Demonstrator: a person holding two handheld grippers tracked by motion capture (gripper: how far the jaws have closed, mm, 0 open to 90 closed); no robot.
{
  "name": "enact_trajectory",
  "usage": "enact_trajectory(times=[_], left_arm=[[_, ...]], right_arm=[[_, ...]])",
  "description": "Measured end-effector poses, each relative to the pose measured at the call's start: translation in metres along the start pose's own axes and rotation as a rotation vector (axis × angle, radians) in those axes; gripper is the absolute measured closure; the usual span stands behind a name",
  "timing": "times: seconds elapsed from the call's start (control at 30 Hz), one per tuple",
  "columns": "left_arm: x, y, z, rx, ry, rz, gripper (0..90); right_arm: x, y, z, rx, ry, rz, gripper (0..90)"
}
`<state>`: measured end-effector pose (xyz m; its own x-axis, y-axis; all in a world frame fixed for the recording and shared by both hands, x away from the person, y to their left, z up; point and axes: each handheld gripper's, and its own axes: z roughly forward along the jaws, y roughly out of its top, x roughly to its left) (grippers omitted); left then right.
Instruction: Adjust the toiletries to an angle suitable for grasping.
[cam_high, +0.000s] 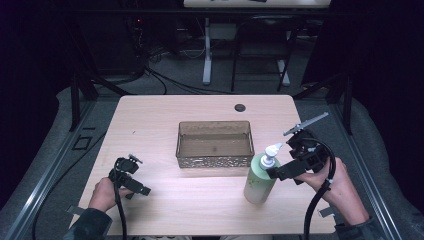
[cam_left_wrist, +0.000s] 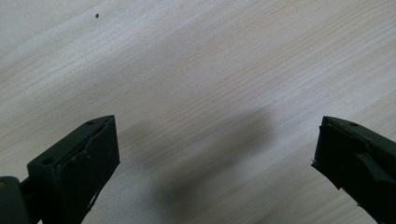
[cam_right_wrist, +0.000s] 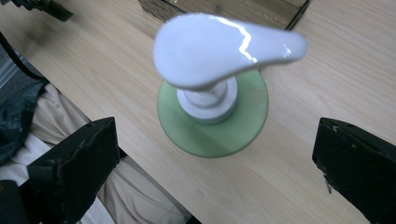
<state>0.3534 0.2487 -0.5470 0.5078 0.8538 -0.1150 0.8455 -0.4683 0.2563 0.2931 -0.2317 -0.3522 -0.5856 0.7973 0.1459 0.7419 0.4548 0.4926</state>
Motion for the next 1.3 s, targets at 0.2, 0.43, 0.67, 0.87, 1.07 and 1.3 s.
enact_trajectory(times=[0.2, 0.43, 0.67, 0.87, 1.07, 1.3], left_arm=[[-0.001, 0.000, 0.001, 0.010, -0.012, 0.002, 0.1], [-0.001, 0.000, 0.003, 0.024, -0.021, 0.007, 0.1], [-0.001, 0.000, 0.003, 0.030, -0.020, 0.007, 0.1], [-0.001, 0.000, 0.004, 0.035, -0.020, 0.009, 0.1], [-0.001, 0.001, 0.005, 0.048, -0.021, 0.010, 0.1], [-0.002, 0.001, 0.006, 0.052, -0.023, 0.010, 0.1]], right_arm=[[0.003, 0.013, -0.002, -0.004, 0.009, -0.006, 0.4], [0.004, 0.028, 0.002, 0.003, 0.010, -0.010, 1.6], [0.006, 0.040, 0.005, 0.022, 0.000, -0.005, 9.6], [0.007, 0.041, 0.006, 0.058, -0.016, -0.005, 15.1], [0.006, 0.037, 0.005, 0.087, -0.018, 0.014, 21.6], [0.004, 0.037, 0.002, 0.086, -0.019, 0.023, 32.0]])
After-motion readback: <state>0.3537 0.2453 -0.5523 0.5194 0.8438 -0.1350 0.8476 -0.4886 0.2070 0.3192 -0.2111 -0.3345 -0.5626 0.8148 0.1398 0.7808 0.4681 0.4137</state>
